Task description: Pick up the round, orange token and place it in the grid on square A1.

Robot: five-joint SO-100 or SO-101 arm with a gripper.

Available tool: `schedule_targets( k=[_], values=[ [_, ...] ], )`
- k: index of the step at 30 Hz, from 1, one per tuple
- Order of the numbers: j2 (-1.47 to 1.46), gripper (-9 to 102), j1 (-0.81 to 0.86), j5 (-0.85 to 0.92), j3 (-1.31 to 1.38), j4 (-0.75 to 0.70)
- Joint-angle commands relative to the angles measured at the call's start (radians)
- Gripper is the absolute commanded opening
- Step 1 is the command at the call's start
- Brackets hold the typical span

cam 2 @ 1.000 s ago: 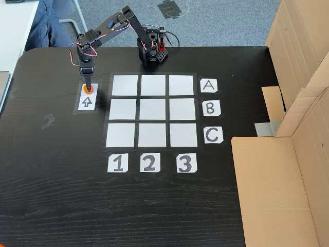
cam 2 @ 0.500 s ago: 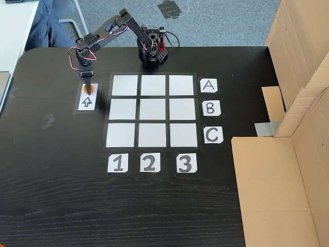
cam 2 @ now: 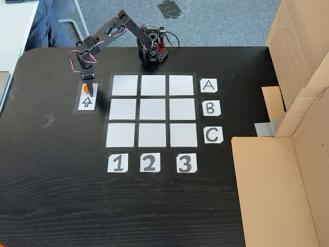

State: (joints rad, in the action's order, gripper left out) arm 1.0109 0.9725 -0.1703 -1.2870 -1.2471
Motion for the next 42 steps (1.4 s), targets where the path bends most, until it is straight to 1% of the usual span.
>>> schedule_targets(
  k=[1,21,31,42],
  values=[
    [0.005,32,-0.006,-0.006,0.067,0.006],
    [-0.003,31,-0.009,-0.031,0.069,0.005],
    [-0.009,29,-0.009,-0.031,0.069,0.005],
    [-0.015,29,-0.009,-0.066,0.069,-0.003]
  ],
)
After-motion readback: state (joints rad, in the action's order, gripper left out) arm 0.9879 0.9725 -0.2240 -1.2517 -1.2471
